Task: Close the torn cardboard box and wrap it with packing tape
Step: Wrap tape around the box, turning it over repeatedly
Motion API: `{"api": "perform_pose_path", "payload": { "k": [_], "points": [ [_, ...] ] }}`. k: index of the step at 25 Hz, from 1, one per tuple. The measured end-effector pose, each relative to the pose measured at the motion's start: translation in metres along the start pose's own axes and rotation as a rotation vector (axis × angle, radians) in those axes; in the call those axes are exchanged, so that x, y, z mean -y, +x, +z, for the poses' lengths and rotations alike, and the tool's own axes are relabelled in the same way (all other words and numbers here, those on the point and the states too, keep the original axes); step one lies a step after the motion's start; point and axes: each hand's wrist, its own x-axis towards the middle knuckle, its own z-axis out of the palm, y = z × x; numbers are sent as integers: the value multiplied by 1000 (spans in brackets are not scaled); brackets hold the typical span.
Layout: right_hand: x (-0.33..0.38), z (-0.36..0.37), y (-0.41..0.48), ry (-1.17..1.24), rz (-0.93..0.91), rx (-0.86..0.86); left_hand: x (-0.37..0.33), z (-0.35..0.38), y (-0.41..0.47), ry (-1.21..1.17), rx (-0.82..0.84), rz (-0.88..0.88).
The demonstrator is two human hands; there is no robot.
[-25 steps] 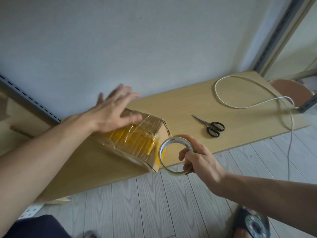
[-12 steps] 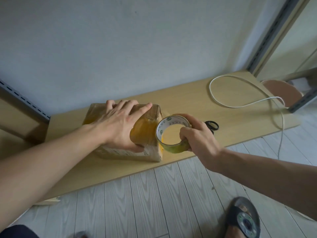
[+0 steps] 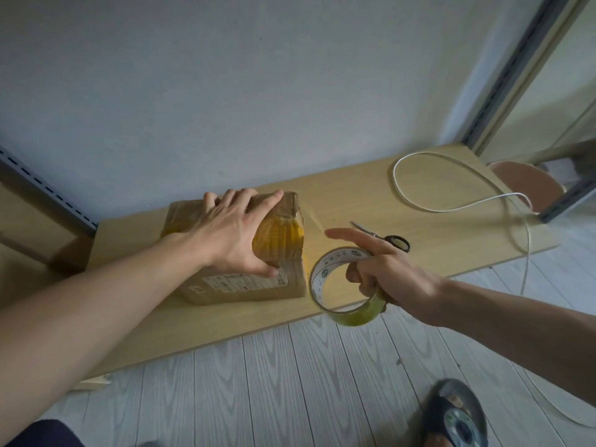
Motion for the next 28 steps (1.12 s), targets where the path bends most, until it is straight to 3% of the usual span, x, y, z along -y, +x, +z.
{"api": "perform_pose_path", "payload": {
  "k": [7,20,25,28],
  "points": [
    [-18,19,2,-164,-168,-4,-5,0,-1,43,-11,-36],
    [-23,48,7,-201,-214,-2,-13,-5,3,55,15,-87],
    [-23,43,12,-60,-144,-184,-36,-16,15,91,66,-265],
    [-26,32,16,31,-89,-314,-48,-26,22,131,182,-357]
  ]
}}
